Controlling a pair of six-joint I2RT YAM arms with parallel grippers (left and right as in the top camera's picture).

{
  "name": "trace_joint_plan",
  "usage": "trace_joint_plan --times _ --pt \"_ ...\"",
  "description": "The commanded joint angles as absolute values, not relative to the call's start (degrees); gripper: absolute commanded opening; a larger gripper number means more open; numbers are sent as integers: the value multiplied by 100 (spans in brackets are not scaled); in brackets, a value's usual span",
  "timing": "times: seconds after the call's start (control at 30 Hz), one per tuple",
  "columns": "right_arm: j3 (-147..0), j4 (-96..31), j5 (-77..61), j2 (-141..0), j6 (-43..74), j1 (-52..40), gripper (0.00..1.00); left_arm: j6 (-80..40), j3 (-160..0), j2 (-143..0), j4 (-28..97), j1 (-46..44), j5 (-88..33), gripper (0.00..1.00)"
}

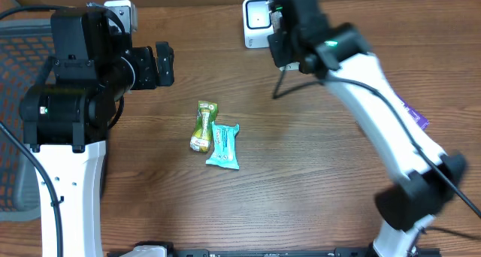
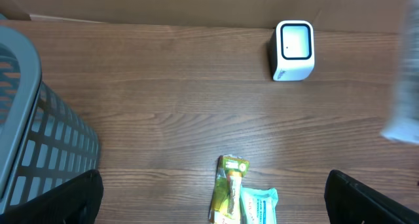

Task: Scan the item barcode
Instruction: 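Raise the white bottle to the scanner with the right gripper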

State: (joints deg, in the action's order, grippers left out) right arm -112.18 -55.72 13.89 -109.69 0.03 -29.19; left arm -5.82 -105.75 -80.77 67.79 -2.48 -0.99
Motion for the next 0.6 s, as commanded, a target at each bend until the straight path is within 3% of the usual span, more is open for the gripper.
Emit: trace_joint_plan --times 0.0,0.3,0.57 --pt "-11408 -4772 3997 -11649 -956 -3194 3 -513 -10624 -8101 6770 -226 -64 100" --pt "-11406 -2189 5439 -13161 -3531 -3245 4 -513 -10624 -8101 6772 -226 -64 100" --pt "-11397 -1315 5231 -13314 -3990 -3240 4 -513 -10624 -8101 6772 -226 -64 100"
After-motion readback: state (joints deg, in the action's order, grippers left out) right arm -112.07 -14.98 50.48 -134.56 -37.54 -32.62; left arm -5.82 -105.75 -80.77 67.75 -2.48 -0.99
